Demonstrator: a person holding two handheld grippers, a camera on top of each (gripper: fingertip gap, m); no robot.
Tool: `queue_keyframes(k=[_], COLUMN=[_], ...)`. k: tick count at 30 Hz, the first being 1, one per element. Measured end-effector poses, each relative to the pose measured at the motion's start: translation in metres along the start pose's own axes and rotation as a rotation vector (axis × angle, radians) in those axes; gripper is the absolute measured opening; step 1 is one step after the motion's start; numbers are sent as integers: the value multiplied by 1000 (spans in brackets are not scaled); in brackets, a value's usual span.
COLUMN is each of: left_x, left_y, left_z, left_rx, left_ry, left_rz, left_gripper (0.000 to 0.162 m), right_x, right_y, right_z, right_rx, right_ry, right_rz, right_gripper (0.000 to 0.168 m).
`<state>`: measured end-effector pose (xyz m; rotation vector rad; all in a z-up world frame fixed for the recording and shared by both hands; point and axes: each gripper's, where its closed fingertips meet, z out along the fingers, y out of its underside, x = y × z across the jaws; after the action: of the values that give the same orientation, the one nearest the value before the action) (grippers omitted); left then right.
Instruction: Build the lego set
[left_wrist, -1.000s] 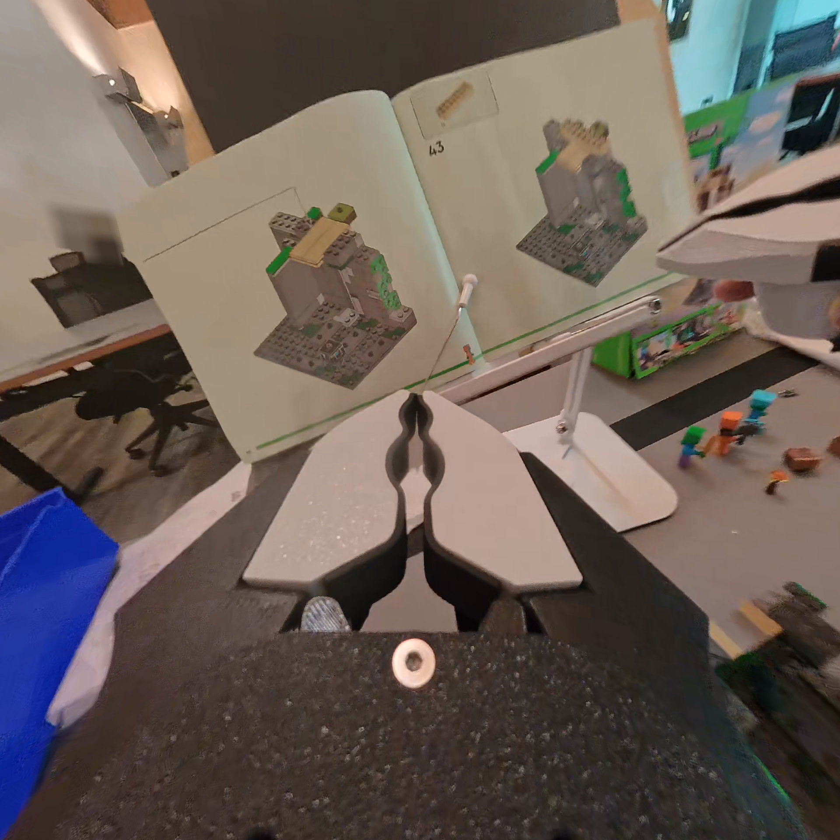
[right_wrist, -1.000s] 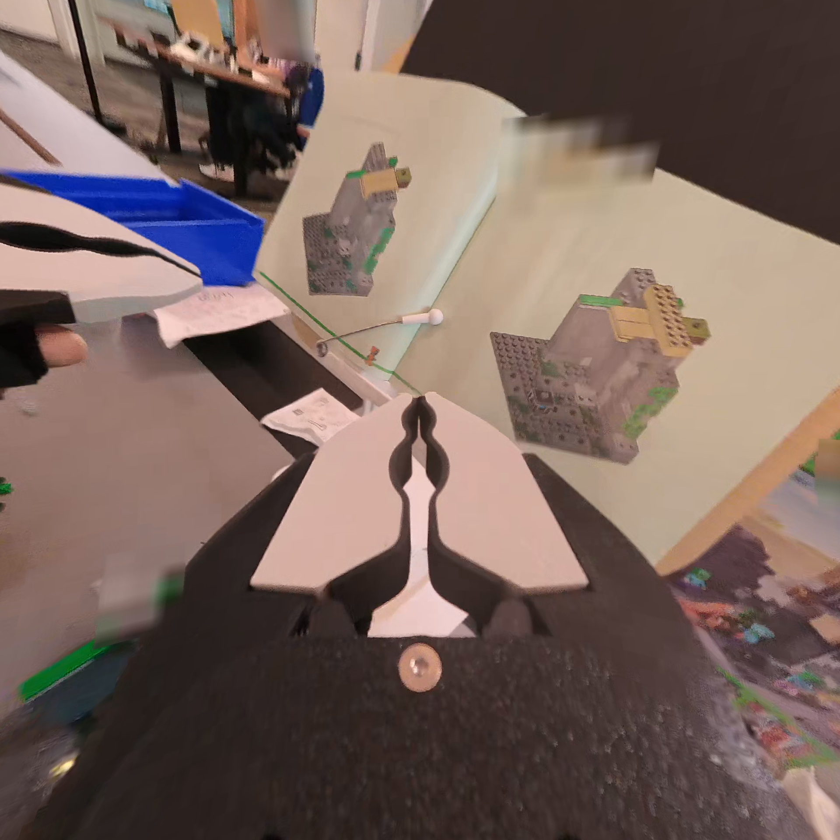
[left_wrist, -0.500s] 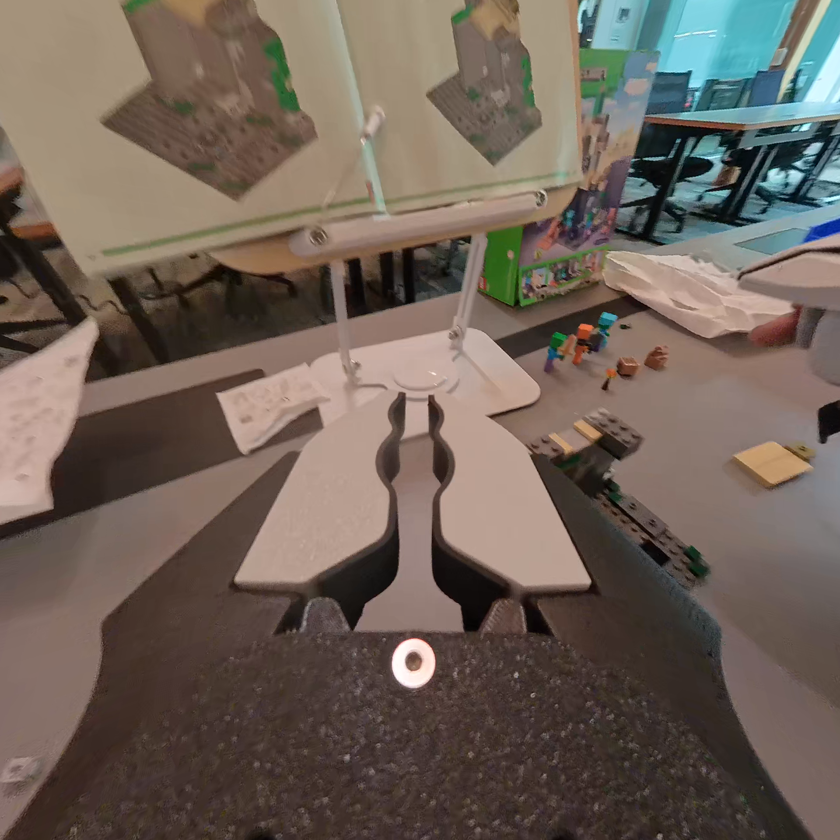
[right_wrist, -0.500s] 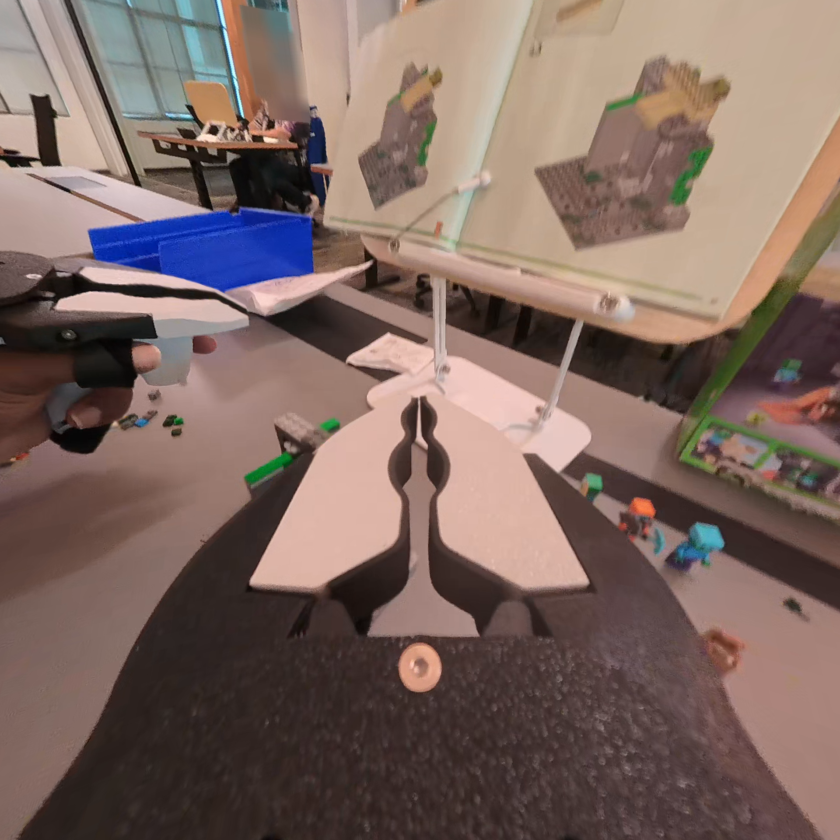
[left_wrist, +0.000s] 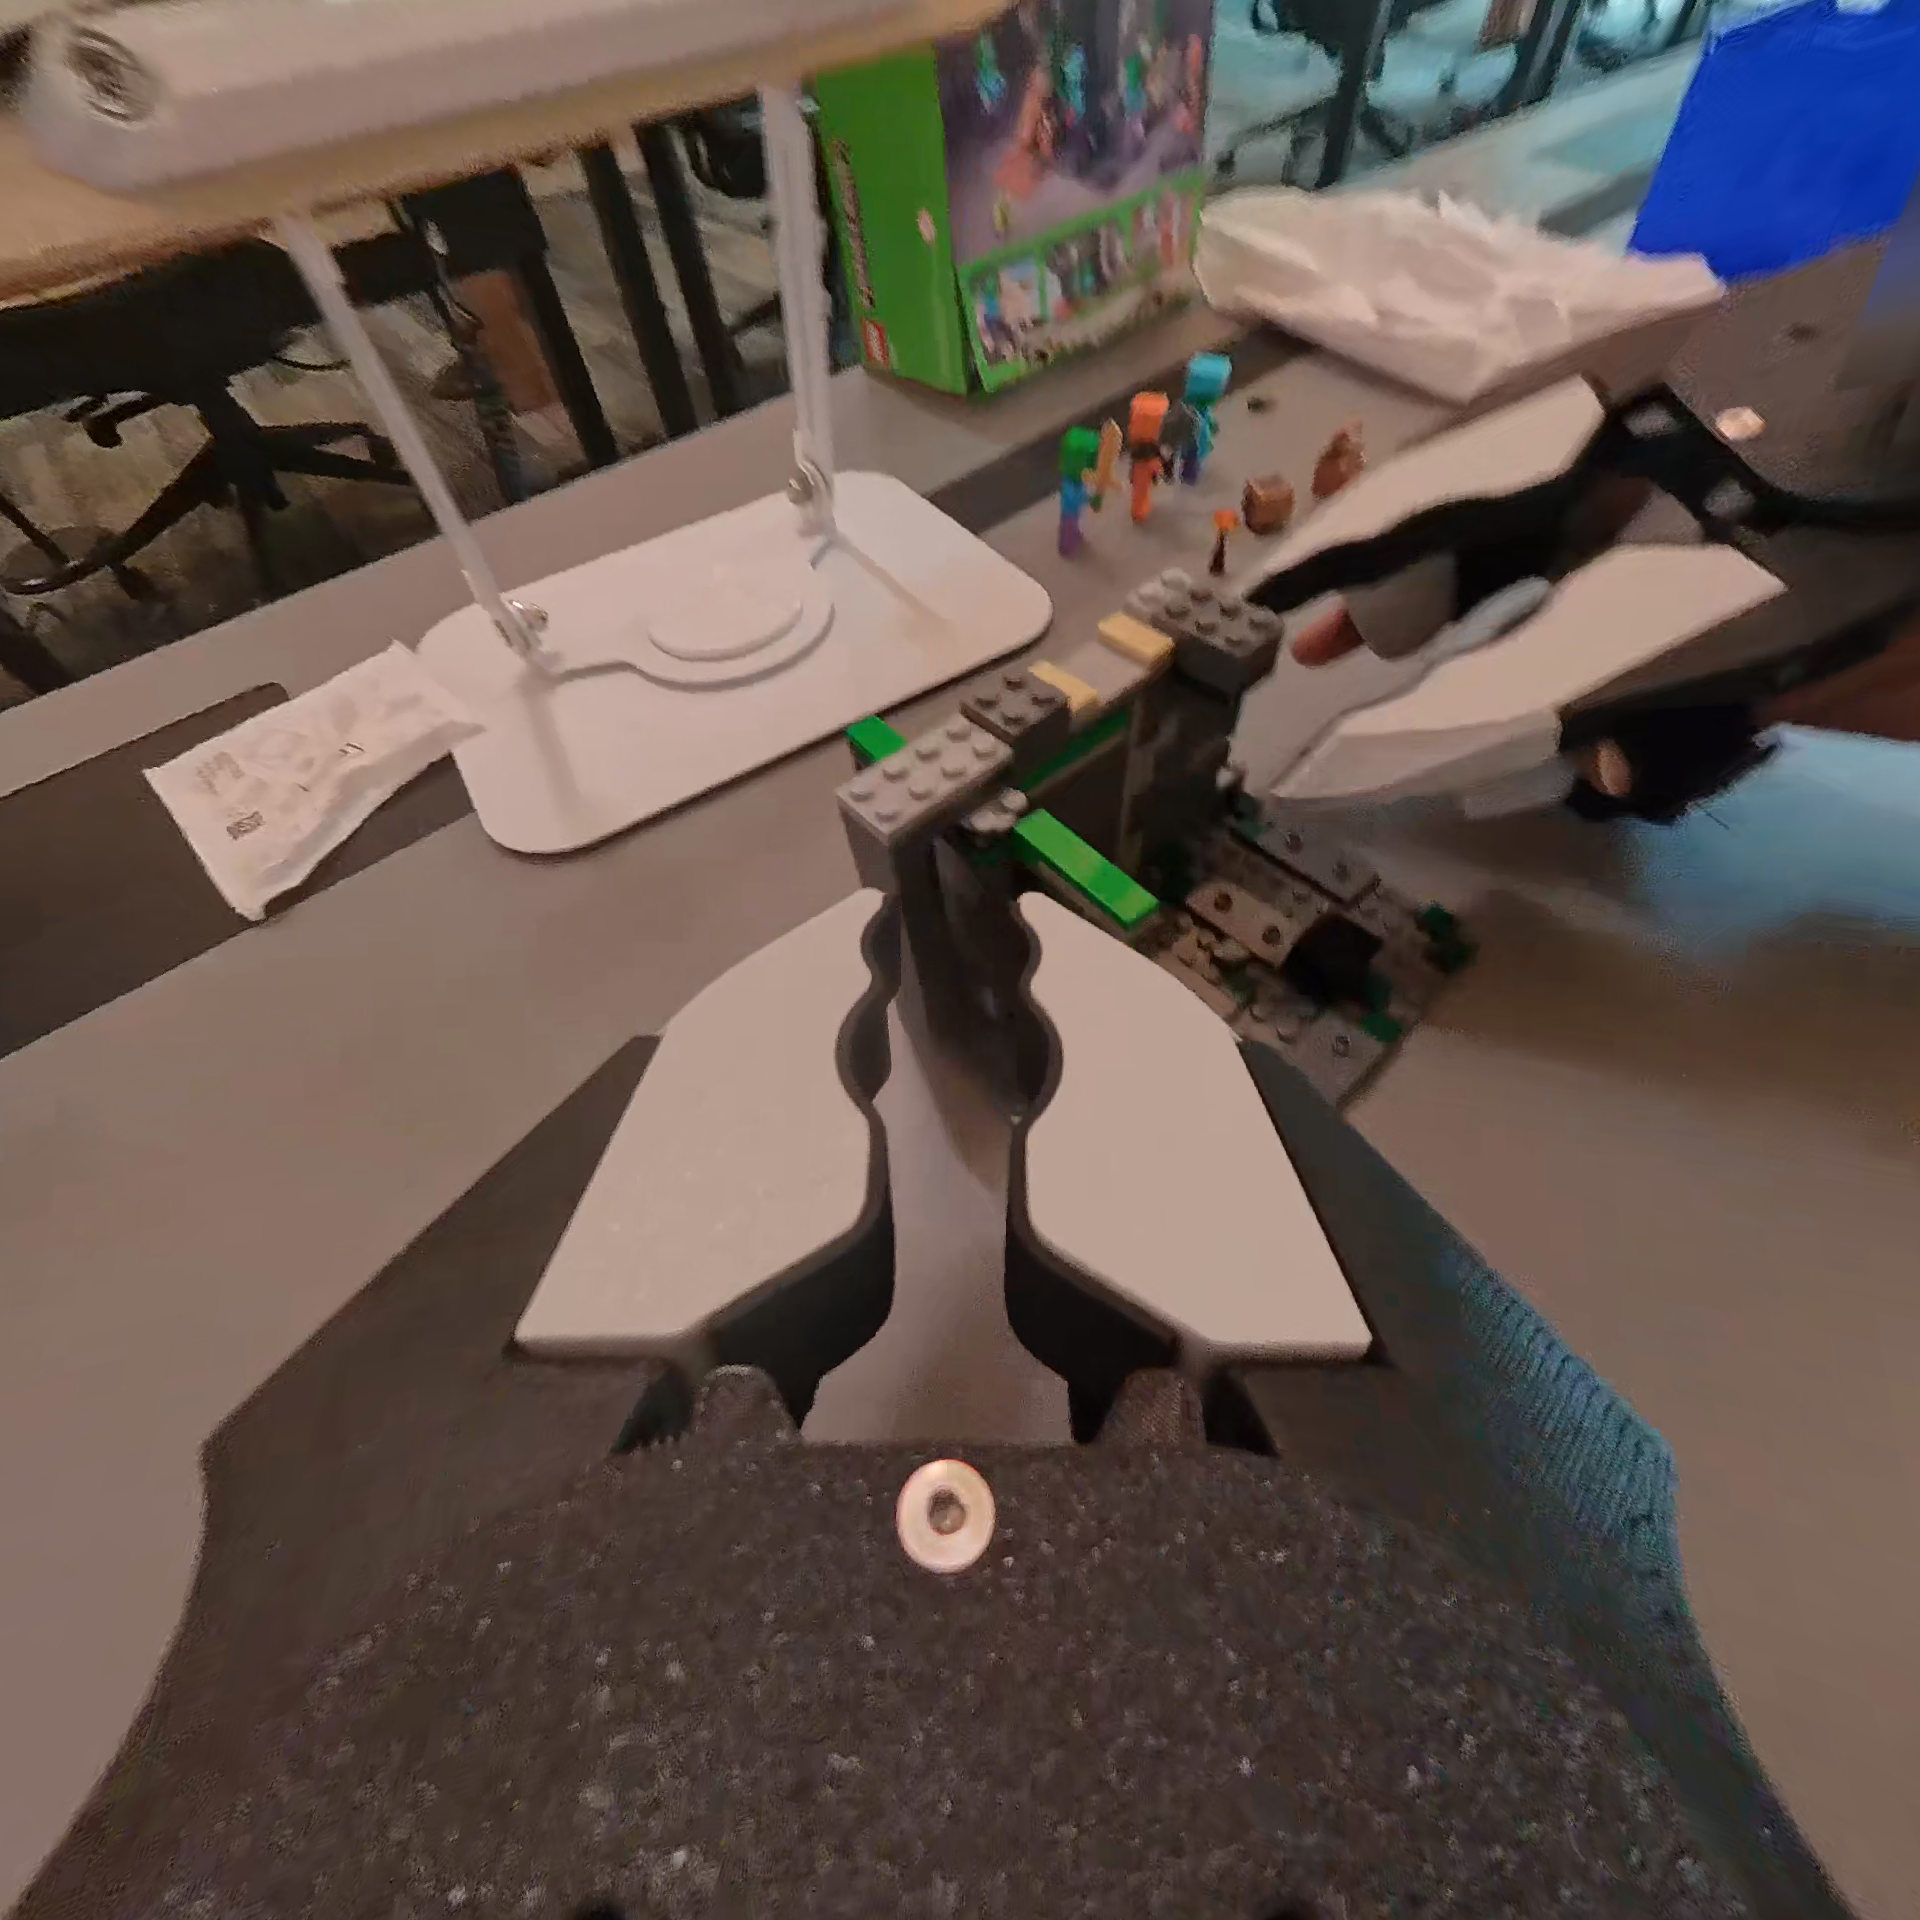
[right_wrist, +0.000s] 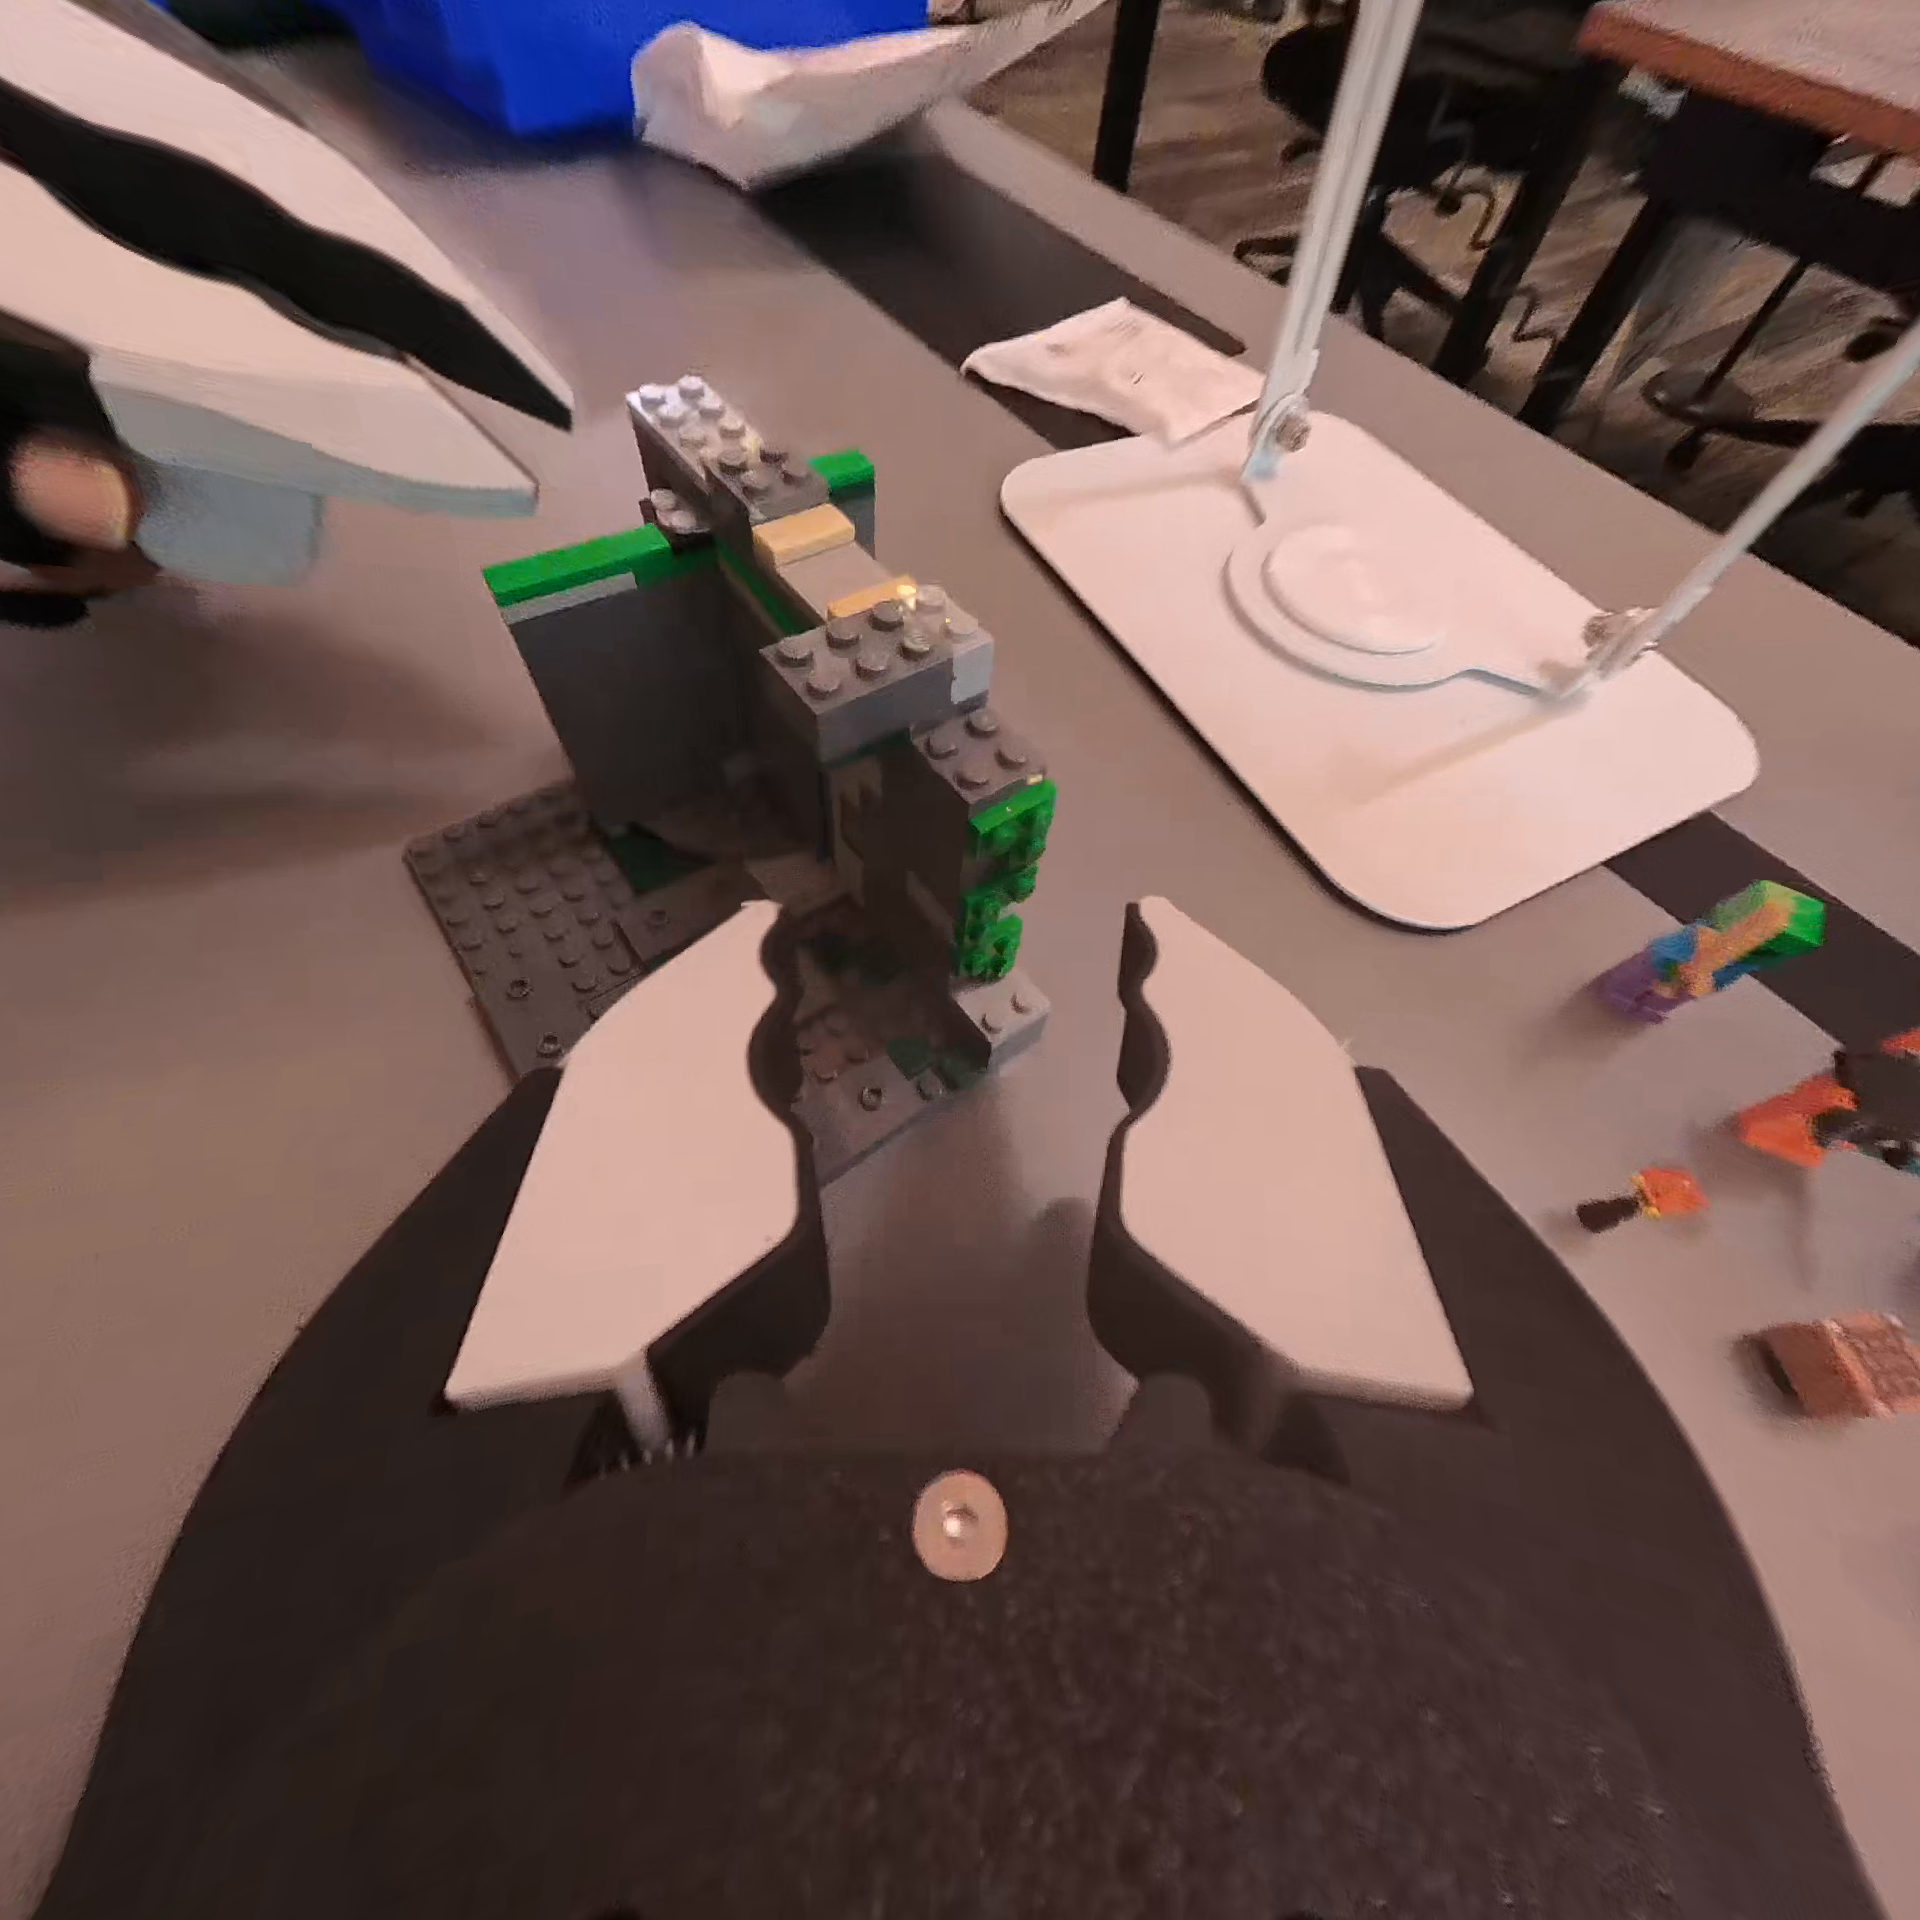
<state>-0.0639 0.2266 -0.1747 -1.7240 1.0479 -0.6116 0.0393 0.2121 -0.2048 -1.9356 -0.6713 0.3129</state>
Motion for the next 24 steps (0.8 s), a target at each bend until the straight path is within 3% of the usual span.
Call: queue_keyframes(k=[5, 10, 24], left_x=[19, 25, 14], left_y=[11, 21, 15], left_z=[3, 7, -6], left_rx=[-81, -116, -84], left_ry=[75, 91, 65], left_rz=[64, 126, 156], left_gripper=[17, 17, 17], right_x=[5, -5, -33], right_y=[-3, -5, 8], right_z=[15, 13, -14], right_rx=[-28, -20, -136], right_ry=[-24, -45, 84], right_rz=[-42, -85, -57], right_gripper=[62, 28, 22])
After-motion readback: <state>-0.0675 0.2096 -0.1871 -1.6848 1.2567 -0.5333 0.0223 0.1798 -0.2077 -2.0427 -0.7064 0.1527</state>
